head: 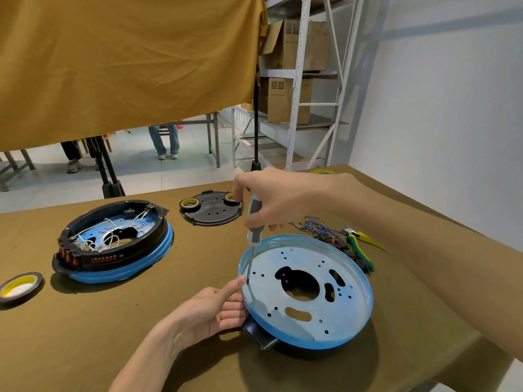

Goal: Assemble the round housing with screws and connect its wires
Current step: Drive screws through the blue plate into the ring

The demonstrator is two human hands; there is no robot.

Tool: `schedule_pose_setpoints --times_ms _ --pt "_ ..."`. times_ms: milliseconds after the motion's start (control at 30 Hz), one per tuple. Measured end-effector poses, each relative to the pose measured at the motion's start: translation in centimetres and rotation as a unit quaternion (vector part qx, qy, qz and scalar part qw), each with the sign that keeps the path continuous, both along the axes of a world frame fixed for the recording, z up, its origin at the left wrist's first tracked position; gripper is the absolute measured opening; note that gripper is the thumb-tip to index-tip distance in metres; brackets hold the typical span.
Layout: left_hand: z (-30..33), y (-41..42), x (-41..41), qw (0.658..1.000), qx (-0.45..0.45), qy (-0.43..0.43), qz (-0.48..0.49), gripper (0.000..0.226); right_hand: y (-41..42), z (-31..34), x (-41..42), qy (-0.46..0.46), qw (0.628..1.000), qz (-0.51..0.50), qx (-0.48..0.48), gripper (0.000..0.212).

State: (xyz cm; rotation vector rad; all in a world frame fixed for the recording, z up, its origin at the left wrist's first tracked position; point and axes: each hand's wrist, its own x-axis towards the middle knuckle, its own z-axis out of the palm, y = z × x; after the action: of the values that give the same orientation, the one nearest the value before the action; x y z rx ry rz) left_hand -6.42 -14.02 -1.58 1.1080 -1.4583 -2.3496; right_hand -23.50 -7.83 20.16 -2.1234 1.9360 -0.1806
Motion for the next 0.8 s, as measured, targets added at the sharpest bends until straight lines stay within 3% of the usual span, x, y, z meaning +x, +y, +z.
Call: schedule_pose_setpoints --times_ms 133,400,800 --pt "0.1 0.2 -0.1 1.0 0.003 -0.002 0.003 0.061 -0.3 -0.3 0.3 0.028 1.0 0.003 -0.013 0.019" --pt "-0.1 -0.1 -0.1 0.999 -0.025 -0.02 -0.009 0.087 -1.0 0.1 0.6 0.092 0.993 0.011 0.066 0.025" --pt "-0.6 -0.3 -0.2 0.999 -0.037 -0.027 -0.014 0.089 -0.8 0.3 1.1 0.083 0.994 0.032 0.062 0.016"
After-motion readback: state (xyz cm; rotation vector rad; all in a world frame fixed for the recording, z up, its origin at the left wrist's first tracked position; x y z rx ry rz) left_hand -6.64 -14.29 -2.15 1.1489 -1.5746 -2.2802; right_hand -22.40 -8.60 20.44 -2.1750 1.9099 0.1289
